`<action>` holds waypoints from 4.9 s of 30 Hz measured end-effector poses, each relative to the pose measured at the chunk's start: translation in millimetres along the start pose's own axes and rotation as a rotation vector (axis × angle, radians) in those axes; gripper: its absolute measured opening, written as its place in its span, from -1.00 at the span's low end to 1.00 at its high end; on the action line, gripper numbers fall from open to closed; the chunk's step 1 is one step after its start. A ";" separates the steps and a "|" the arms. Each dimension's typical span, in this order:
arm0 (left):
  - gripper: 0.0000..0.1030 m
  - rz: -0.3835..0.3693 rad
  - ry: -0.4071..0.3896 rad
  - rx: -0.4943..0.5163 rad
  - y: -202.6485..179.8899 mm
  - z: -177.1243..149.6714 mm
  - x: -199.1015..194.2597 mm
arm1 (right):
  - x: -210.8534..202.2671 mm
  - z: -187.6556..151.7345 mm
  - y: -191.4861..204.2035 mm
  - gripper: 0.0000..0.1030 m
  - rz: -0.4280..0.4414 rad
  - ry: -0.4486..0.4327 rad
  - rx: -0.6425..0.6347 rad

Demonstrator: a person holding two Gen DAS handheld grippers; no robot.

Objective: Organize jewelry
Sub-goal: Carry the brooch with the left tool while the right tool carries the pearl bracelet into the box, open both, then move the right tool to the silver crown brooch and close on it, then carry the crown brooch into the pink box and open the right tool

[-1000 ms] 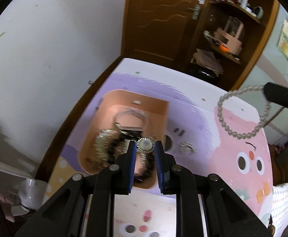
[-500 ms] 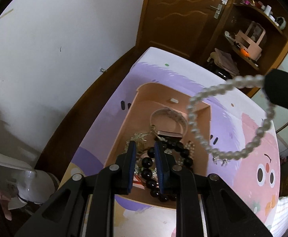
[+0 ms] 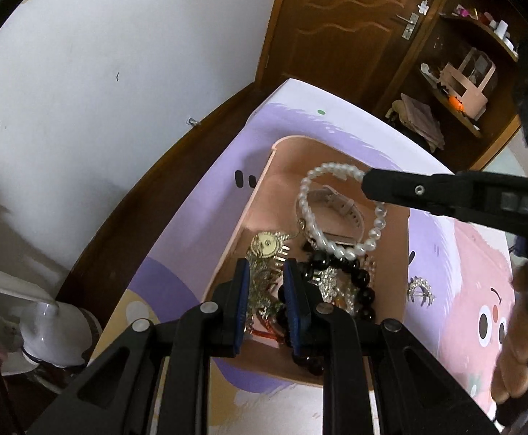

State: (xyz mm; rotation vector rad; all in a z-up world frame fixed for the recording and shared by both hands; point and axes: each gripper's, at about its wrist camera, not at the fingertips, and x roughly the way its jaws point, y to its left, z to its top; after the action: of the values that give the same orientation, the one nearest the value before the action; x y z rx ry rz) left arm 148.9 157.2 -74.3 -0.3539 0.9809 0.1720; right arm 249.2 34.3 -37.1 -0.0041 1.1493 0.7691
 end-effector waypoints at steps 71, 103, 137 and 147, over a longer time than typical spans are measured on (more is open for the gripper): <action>0.63 -0.042 0.026 0.274 -87.5 -25.3 -33.9 | -61.9 -114.4 -75.6 -0.39 -0.228 -0.040 -0.048; 0.63 -0.046 0.040 0.241 -80.8 -16.8 -22.9 | -16.3 -97.8 -70.8 -0.40 -0.273 0.080 -0.200; 0.63 -0.038 -0.009 0.178 -69.1 -13.2 -43.6 | -76.0 -103.7 -48.6 -0.81 -0.239 -0.104 -0.147; 0.63 0.061 -0.123 0.103 -36.8 -6.8 -79.4 | -121.5 -86.2 12.4 -0.81 -0.133 -0.236 -0.194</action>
State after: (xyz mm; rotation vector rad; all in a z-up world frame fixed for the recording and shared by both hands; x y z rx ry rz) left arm 111.1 121.8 -3.5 -0.2165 0.8757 0.1953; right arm 149.4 -55.3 29.2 -0.1471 0.8388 0.7388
